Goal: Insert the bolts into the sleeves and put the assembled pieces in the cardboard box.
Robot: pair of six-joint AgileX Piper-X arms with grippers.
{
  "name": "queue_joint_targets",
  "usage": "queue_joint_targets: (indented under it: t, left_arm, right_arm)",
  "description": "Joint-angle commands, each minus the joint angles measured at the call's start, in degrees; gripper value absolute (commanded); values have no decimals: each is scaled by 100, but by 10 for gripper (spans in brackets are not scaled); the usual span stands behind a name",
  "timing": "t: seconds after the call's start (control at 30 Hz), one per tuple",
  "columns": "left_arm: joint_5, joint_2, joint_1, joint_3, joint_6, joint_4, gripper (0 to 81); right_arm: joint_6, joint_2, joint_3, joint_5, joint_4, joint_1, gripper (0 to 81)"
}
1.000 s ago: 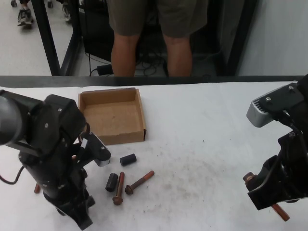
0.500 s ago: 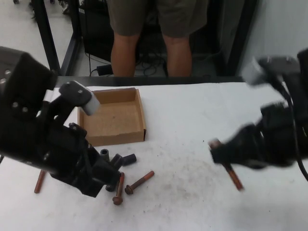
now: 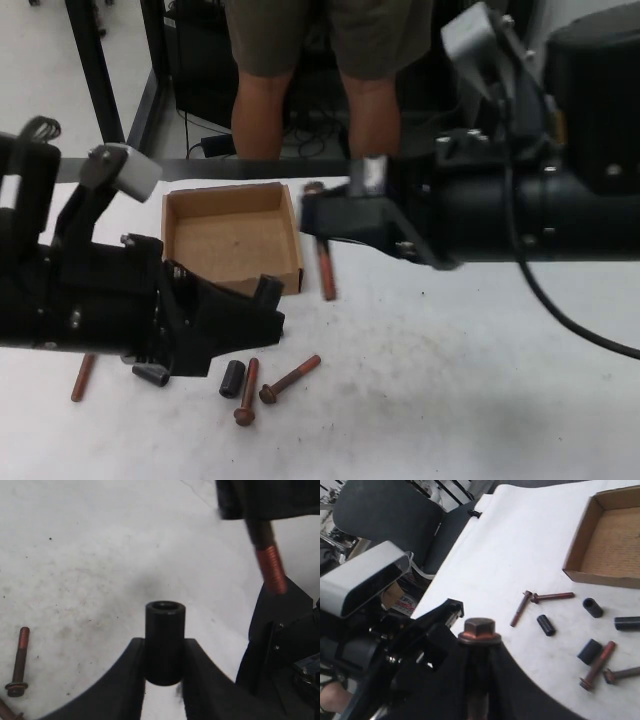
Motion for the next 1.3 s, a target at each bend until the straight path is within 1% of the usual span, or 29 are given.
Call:
queue_joint_targets:
  t: [0.0,0.17,0.27,0.4,0.53,0.67,0.77,0.83,1.13,1.27]
  left_arm:
    - [94,-152,-18,4,-62,-119,8]
    - [94,-213,-18,4,-127,-119,8]
    - [94,-213,-18,4,-167,-136,8]
    - [133,-213,-18,4,-210,-142,8]
    - [353,-213,-18,4,-210,-142,8]
    - [409,-213,-18,4,-300,-142,8]
    - [755,-213,-18,4,-294,-142,8]
    - [841,-213,-18,4,-294,-142,8]
    - [854,-213,-131,4,-294,-183,8]
    - [693,-213,-156,4,-294,-183,8]
  right_arm:
    - [343,162,-53,-81,-645,31,0]
    - [483,395,-85,-81,-697,48,0]
    - [532,444,-82,-65,-988,116,0]
    - [547,444,-89,118,-1109,129,0]
    - [547,444,-89,285,-1109,129,0]
    - [547,444,-89,448,-1109,129,0]
    - [563,444,-89,521,-1148,129,0]
    - [563,444,-89,576,-1145,129,0]
    - [607,444,-89,600,-1145,129,0]
    - [607,444,-89,600,-1145,129,0]
